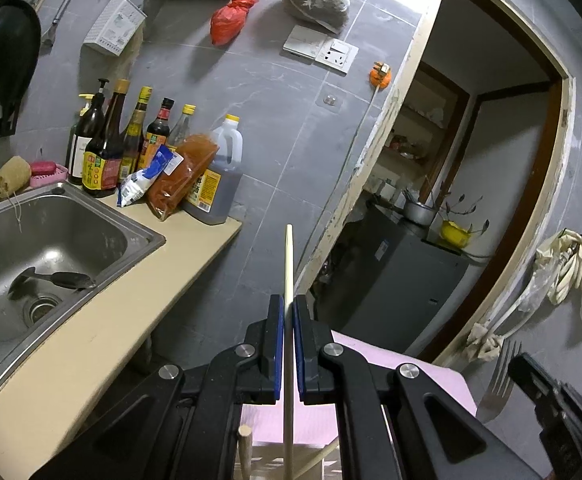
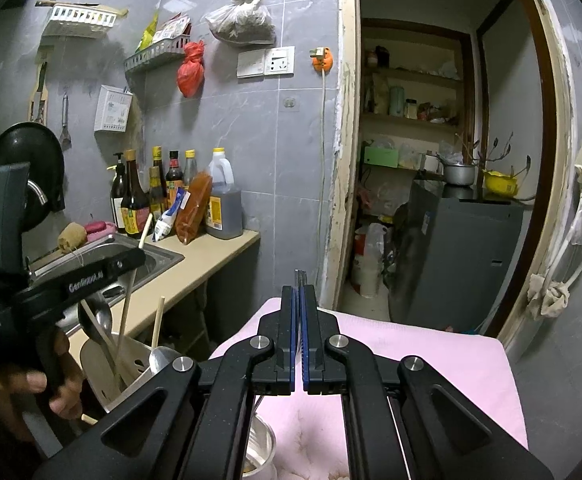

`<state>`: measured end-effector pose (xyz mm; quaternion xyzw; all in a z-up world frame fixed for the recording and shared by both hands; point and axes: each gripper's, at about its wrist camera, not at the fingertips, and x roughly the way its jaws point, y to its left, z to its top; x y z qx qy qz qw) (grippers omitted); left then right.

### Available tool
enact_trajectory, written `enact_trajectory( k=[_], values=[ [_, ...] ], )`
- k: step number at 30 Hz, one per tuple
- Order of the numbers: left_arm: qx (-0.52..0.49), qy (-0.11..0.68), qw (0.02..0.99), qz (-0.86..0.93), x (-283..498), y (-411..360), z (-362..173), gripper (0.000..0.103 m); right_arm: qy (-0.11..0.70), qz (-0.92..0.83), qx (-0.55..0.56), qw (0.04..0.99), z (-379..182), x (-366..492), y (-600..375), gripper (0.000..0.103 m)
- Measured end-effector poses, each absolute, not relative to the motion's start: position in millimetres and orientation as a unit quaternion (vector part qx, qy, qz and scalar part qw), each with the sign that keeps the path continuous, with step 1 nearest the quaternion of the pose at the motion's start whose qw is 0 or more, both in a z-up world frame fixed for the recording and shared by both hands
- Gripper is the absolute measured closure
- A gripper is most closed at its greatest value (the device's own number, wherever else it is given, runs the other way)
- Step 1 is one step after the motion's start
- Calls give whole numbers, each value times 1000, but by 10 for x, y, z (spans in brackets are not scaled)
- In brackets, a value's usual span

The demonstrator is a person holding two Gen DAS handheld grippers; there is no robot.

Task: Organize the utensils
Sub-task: 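Lift the fork and chopstick and carry both over the white holder, then open the right tool over the holder while the left tool releases the chopstick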

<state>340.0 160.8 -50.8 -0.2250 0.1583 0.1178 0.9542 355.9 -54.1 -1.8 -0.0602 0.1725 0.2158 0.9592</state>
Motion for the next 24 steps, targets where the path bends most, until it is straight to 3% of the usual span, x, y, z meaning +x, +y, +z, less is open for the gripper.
enact_trajectory(
  k=[24],
  values=[
    [-189, 175, 960, 107, 3062, 1480, -406, 98, 179, 215, -63, 958, -64, 3448, -642, 101]
  ],
)
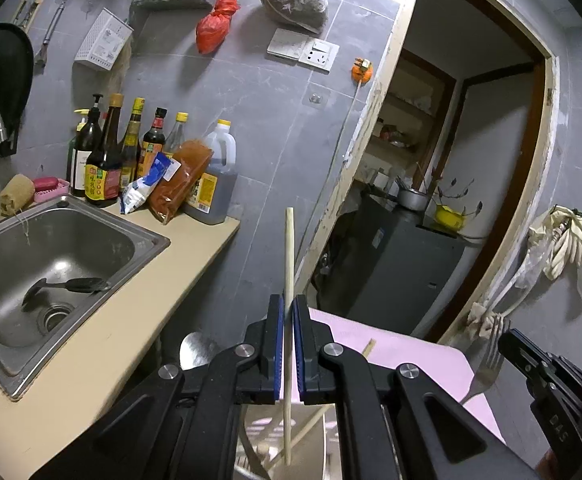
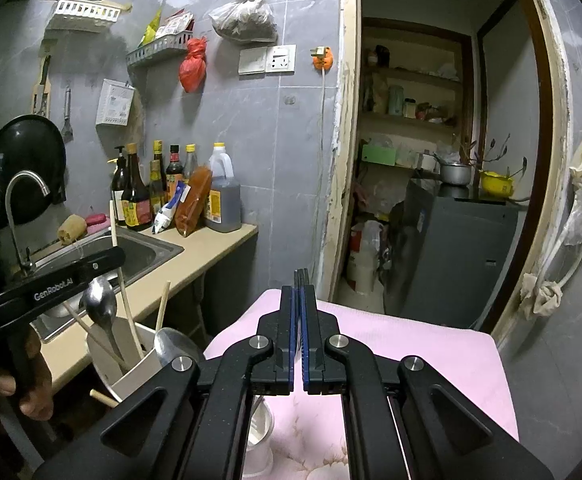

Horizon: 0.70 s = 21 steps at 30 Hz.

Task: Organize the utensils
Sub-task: 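Open the right tool over the holder while the left tool releases the chopstick, then move the left tool over the silver spoon while the right tool approaches the metal clip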

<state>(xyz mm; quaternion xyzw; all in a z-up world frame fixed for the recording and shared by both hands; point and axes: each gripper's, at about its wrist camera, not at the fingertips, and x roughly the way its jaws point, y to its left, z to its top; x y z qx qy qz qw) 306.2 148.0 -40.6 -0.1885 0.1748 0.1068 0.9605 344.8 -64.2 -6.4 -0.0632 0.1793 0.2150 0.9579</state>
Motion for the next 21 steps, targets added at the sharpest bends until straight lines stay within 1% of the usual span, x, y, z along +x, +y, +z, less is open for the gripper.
enact_trajectory(
  k=[4, 5, 7, 9, 11, 12, 13, 14, 16, 18, 19, 21],
  values=[
    [-175, 185, 962, 97, 2984, 1431, -379, 98, 186, 217, -66, 956, -65, 3390, -682, 100],
    [-171, 191, 962, 94, 2967, 1416, -376, 96, 188, 216, -67, 956, -58, 3375, -683, 100],
    [-165, 201, 962, 85, 2931, 1396, -373, 89, 193, 214, -64, 955, -43, 3338, -725, 100],
    [-165, 204, 962, 78, 2879, 1378, -357, 64, 195, 212, -63, 955, -29, 3314, -746, 100],
    [-175, 198, 961, 76, 2800, 1372, -328, 51, 200, 208, -58, 956, -14, 3274, -808, 98],
    [-180, 196, 961, 77, 2758, 1373, -307, 49, 201, 205, -56, 956, -4, 3265, -820, 96],
    [-182, 196, 961, 77, 2733, 1367, -294, 49, 203, 201, -51, 957, 11, 3228, -874, 88],
    [-180, 197, 961, 76, 2707, 1357, -273, 48, 202, 199, -48, 958, 26, 3209, -886, 74],
    [-175, 197, 962, 75, 2670, 1329, -232, 43, 196, 192, -32, 961, 80, 3111, -1002, 61],
    [-169, 197, 963, 72, 2610, 1287, -174, 31, 192, 187, -27, 963, 134, 3063, -1066, 61],
    [-166, 197, 964, 72, 2582, 1265, -148, 28, 191, 182, -26, 964, 163, 3005, -1135, 59],
    [-157, 198, 965, 71, 2522, 1206, -85, 18, 190, 174, -21, 966, 214, 2945, -1214, 47]
  ],
)
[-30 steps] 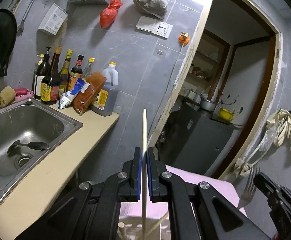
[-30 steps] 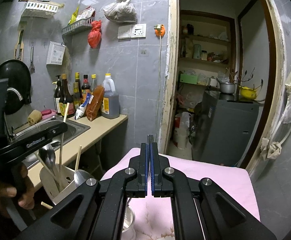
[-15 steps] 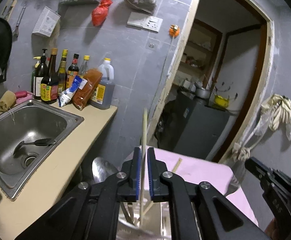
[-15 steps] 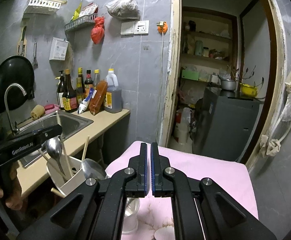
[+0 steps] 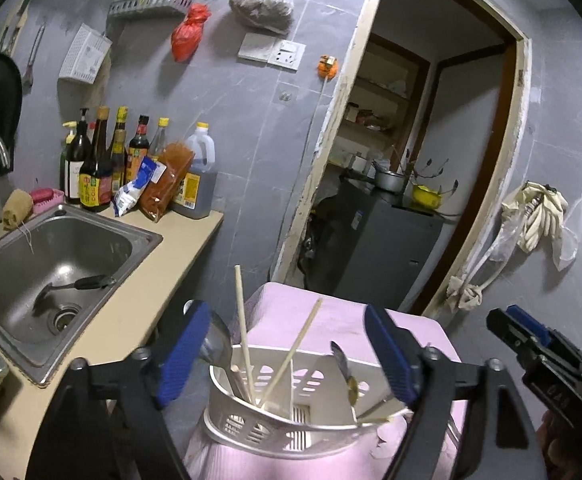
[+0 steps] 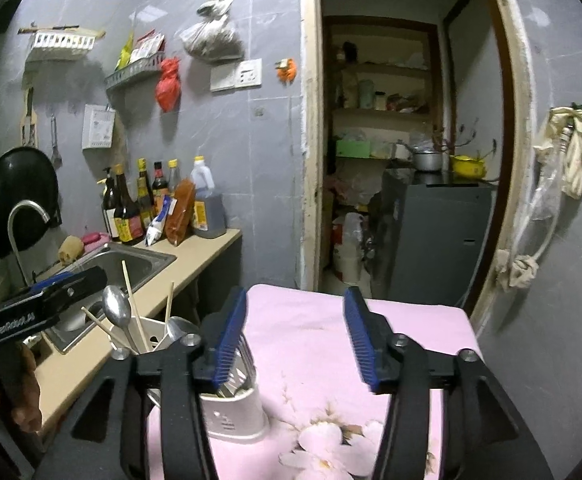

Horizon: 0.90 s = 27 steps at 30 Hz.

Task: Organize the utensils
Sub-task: 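Move the left tool over the silver spoon while the right tool approaches the metal clip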

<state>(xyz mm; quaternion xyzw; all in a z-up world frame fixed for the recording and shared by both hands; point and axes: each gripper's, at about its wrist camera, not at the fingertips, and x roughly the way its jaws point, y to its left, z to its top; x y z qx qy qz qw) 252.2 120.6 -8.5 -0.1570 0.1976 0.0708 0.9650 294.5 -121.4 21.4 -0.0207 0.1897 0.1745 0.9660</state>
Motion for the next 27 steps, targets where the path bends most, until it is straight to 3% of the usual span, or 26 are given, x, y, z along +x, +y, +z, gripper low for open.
enact_trajectory(
  k=[3, 8, 16, 27],
  values=[
    [-125, 200, 969, 74, 2437, 1063, 17, 7, 175, 161, -5, 971, 324, 2797, -1390, 31],
    [-86, 188, 976, 60, 2281, 821, 150, 5, 147, 134, 13, 980, 466, 2540, -1701, 12],
    [-87, 167, 982, 17, 2135, 485, 264, 2, 129, 85, 13, 988, 588, 2210, -2126, 4],
    [-72, 189, 978, -57, 2219, -77, 119, 2, 158, 7, 11, 987, 483, 2128, -2629, 4]
  ],
)
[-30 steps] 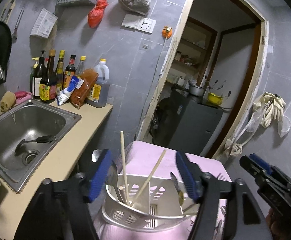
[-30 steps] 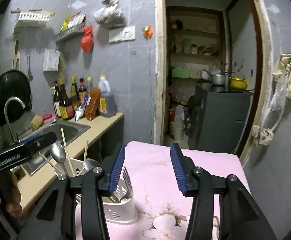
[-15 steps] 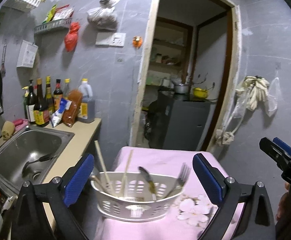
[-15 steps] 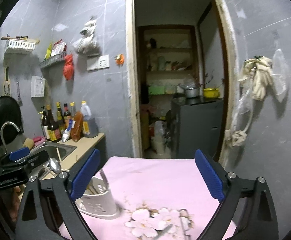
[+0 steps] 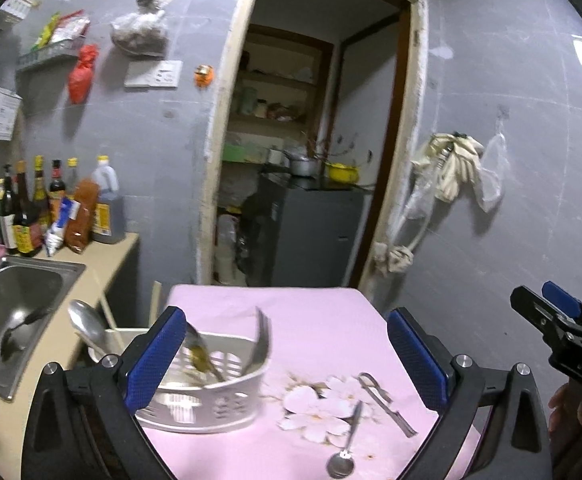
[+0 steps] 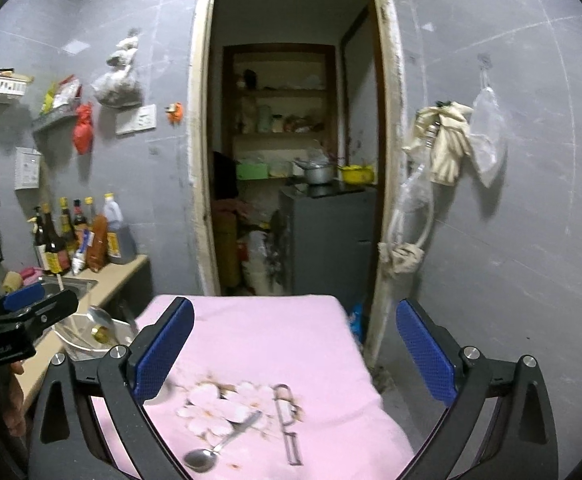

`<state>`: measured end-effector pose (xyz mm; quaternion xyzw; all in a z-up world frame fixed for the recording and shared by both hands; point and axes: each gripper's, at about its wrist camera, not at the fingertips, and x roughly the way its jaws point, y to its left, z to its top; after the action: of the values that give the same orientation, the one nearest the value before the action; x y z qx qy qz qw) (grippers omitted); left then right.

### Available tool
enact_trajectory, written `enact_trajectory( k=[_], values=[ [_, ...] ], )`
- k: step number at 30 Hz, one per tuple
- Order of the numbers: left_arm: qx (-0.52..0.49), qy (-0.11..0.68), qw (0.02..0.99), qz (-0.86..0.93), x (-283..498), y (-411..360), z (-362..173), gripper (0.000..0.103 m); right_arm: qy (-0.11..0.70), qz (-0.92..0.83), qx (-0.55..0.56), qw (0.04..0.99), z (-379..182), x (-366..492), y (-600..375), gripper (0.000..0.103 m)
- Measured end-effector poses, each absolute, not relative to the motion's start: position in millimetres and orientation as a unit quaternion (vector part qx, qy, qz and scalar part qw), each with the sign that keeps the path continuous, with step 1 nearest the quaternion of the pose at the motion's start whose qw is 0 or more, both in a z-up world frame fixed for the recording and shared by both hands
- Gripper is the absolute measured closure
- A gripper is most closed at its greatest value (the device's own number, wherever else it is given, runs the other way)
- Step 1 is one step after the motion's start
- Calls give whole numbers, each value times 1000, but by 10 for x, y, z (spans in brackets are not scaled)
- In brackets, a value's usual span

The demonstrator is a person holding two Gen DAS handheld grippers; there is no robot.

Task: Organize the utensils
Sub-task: 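Move the left tool over the silver spoon while the right tool approaches the metal clip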

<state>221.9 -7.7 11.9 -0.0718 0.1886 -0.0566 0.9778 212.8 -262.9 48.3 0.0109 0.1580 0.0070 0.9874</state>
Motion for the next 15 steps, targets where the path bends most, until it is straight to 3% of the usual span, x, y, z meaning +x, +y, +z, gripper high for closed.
enact_trajectory(
  k=[15],
  values=[
    [-54, 268, 960, -60, 2526, -583, -421, 2, 248, 4, 9, 969, -17, 2546, -3069, 4]
  ],
)
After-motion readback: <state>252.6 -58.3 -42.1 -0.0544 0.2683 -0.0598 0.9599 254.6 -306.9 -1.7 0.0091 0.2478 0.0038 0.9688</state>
